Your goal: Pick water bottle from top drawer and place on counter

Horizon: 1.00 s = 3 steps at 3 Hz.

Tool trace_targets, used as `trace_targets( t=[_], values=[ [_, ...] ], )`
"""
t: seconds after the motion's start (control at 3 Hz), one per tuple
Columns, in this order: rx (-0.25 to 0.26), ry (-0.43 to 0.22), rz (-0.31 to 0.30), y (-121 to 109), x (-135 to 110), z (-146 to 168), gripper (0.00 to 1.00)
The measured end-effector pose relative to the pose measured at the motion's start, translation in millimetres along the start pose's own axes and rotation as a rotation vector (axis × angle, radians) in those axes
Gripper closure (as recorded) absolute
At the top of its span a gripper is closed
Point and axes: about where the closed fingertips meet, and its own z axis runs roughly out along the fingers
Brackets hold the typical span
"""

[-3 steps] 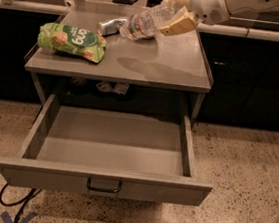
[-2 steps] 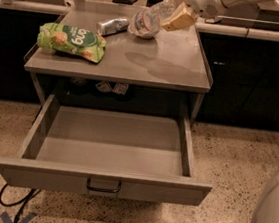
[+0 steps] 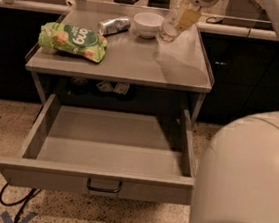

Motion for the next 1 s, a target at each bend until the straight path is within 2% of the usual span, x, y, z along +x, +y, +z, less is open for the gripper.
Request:
trace_targets(
  t=[0.33, 0.67, 1.0],
  values=[
    [-0.05, 0.103, 0.008, -4, 35, 18, 1.0],
    [-0.11, -0.039, 0.136, 14, 71, 44, 1.0],
    [-0.176, -0.242, 0.28, 34, 81, 58, 1.0]
  ],
)
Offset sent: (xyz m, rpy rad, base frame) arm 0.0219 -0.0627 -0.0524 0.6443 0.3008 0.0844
